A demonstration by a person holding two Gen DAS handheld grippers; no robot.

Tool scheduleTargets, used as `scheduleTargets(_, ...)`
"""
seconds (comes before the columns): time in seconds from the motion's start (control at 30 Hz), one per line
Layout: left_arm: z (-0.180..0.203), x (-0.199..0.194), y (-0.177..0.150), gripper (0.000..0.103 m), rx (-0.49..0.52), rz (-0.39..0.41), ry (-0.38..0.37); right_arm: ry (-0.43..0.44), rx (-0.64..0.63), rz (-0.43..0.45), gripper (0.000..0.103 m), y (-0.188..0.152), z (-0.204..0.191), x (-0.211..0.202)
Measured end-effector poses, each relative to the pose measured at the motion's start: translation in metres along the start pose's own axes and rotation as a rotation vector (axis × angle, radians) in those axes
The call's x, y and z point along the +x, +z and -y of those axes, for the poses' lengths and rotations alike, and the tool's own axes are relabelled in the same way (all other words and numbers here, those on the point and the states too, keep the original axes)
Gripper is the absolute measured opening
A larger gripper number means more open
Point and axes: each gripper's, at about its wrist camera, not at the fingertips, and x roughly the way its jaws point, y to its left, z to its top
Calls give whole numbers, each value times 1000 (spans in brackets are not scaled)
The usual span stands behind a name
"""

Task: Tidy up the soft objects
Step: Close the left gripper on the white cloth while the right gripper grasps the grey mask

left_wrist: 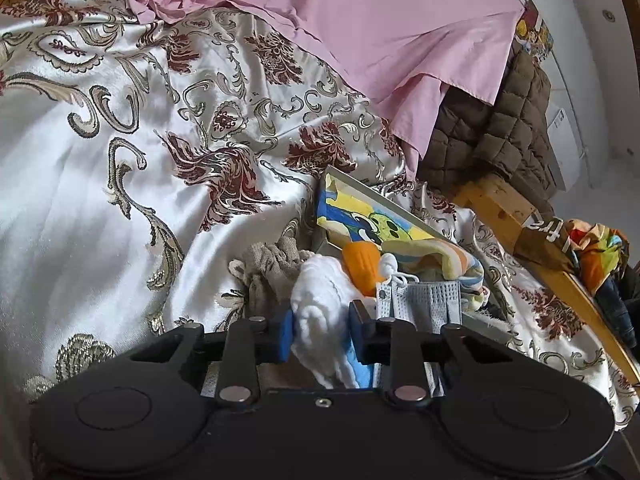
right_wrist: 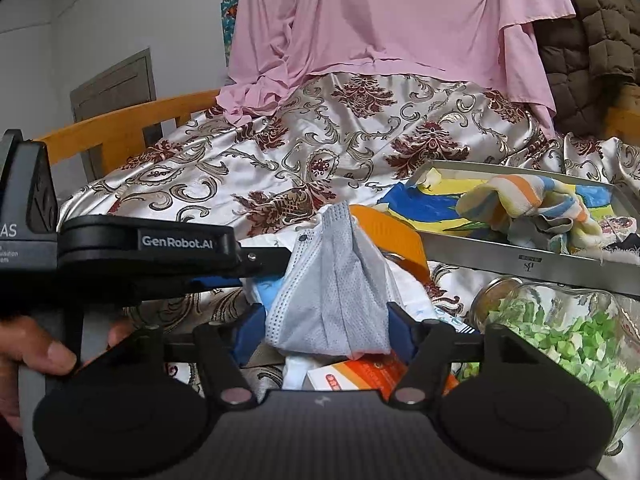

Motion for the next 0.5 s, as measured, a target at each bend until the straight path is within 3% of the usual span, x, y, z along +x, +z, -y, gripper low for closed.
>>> scheduleTargets(0.33,4,3,-4,28,39,-14,46,-1,-20,-10,55,-4,-4,1)
scheduleTargets(0.43,4,3,-4,27,43,-11,46,0,-16,-9,48,-4,-4,1)
scheduleTargets(0.5,4,2,-4,23,44,-9,44,-7,-14,-8,34,-3,-4,0)
